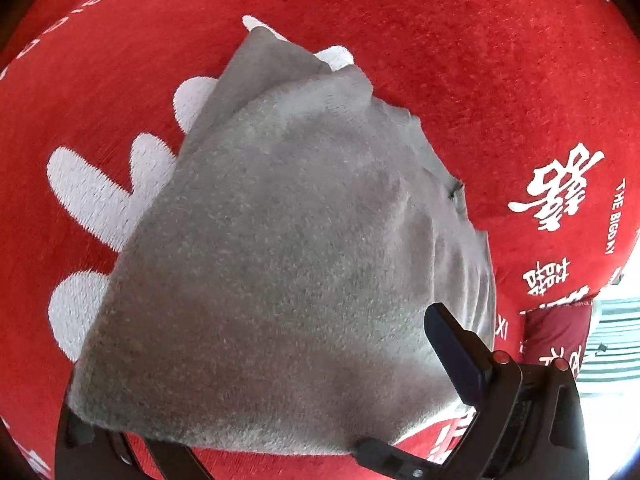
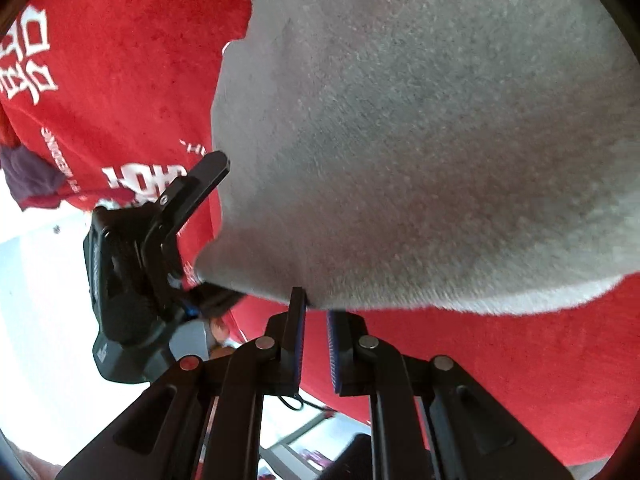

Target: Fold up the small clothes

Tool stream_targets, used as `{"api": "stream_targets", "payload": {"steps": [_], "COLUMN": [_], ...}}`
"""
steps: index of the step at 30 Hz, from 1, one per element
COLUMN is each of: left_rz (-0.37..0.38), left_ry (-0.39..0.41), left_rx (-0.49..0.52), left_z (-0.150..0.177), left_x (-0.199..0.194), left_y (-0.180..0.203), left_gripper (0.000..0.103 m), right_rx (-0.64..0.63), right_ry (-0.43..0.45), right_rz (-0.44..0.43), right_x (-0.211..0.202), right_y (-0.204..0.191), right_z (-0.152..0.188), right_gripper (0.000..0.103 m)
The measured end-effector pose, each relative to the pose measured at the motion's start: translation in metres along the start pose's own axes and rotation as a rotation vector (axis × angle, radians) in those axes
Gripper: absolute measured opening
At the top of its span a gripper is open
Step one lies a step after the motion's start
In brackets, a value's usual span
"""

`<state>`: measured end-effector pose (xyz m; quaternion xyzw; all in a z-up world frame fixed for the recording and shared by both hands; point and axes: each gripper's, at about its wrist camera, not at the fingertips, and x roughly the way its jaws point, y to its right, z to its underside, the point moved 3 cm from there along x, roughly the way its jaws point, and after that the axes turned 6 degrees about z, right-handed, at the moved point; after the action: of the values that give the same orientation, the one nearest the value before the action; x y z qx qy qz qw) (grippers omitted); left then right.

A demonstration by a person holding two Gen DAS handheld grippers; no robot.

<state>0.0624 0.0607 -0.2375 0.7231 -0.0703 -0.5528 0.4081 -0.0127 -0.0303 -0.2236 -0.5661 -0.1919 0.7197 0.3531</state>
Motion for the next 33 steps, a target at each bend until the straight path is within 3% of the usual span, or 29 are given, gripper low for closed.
{"api": "stream_targets", "payload": {"steps": [6,9,11,12,13,14,15,16,19,22,24,26,29,33], "left_rz": [0.067,0.061,-0.001,-0.024,-0.051,-0.091,-0.115,-0.154,-0.228,-0.356,-0.425,-0.464,-0.5,-0.519], "left_ry": [-0.018,-0.019,-0.011,-0.007,-0.004,-0.006,-0.009,-0.008,0.014,0.059,0.087,0.099,0.112,0.116], "left_rx": [-0.132,-0.159,-0.154,-0.144,-0.129,-0.108,-0.093,-0.065,0.054,0.322,0.497,0.631,0.781,0.884], "left_z": [-0.009,-0.01,-0.009,-0.008,-0.007,-0.006,-0.006,-0.006,-0.004,0.005,0.015,0.024,0.034,0.039], "left_x": [-0.003,-0.006,-0.008,-0.01,-0.011,-0.012,-0.013,-0.014,-0.019,-0.02,-0.018,-0.015,-0.013,-0.012], "left_y": [-0.016,-0.017,-0.016,-0.015,-0.014,-0.014,-0.015,-0.016,-0.006,0.026,0.048,0.062,0.076,0.082], "left_gripper": [0.102,0.1,0.088,0.078,0.06,0.05,0.027,0.015,0.013,0.011,0.011,0.011,0.011,0.011], "right_rx": [-0.1,-0.109,-0.112,-0.114,-0.118,-0.122,-0.13,-0.136,-0.176,-0.218,-0.248,-0.273,-0.326,-0.396], "right_ry": [-0.007,-0.005,-0.003,-0.003,-0.005,-0.006,-0.006,-0.005,0.006,0.032,0.055,0.078,0.074,-0.037], "right_rz": [0.078,0.085,0.089,0.09,0.091,0.095,0.102,0.107,0.154,0.223,0.275,0.326,0.348,0.342], "right_x": [-0.023,-0.035,-0.039,-0.038,-0.04,-0.042,-0.045,-0.047,-0.059,-0.071,-0.081,-0.088,-0.09,-0.066], "right_y": [-0.002,0.003,0.003,0.0,0.002,0.002,0.001,0.0,-0.004,-0.013,-0.023,-0.035,-0.063,-0.108], "right_z": [0.006,0.007,0.009,0.008,0.01,0.011,0.012,0.012,0.007,-0.008,-0.028,-0.048,-0.085,-0.123], "right_gripper": [0.015,0.015,0.015,0.015,0.015,0.015,0.015,0.015,0.015,0.015,0.029,0.086,0.089,0.089]}}
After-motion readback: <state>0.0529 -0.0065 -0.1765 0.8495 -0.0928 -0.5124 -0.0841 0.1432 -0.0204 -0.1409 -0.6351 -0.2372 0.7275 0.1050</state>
